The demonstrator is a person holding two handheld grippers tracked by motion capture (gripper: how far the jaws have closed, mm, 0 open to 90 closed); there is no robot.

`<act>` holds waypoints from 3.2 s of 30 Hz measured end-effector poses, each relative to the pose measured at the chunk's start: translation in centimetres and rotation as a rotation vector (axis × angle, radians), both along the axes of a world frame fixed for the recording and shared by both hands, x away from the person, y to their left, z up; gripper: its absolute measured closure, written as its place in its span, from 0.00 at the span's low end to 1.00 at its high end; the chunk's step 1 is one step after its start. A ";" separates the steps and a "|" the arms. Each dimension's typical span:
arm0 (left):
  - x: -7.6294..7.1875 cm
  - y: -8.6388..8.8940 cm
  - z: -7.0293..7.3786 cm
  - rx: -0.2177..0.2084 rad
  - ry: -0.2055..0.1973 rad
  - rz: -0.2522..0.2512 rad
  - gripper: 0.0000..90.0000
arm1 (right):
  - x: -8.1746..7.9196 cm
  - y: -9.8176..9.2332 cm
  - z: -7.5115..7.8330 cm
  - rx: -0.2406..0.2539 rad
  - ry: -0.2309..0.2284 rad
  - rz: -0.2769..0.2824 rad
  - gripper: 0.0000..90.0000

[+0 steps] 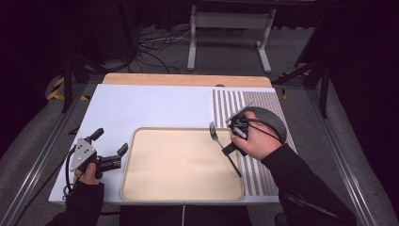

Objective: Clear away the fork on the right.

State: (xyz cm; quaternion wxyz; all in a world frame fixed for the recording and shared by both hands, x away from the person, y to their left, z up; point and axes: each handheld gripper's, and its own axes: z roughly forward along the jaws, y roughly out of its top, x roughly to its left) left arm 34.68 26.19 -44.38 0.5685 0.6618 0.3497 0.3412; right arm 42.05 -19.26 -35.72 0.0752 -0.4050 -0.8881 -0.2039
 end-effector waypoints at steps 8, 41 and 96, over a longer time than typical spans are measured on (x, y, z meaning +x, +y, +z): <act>0.0 0.0 0.0 -0.001 0.000 0.000 0.00 | 0.3 1.0 -1.1 -0.034 0.036 -0.025 0.94; 0.0 0.1 0.0 -0.002 0.001 -0.004 0.00 | 0.9 2.8 -5.3 -0.133 0.178 -0.150 0.94; 0.0 0.1 0.0 -0.002 -0.002 0.000 0.00 | 1.7 4.6 -3.2 0.216 -0.474 0.322 0.32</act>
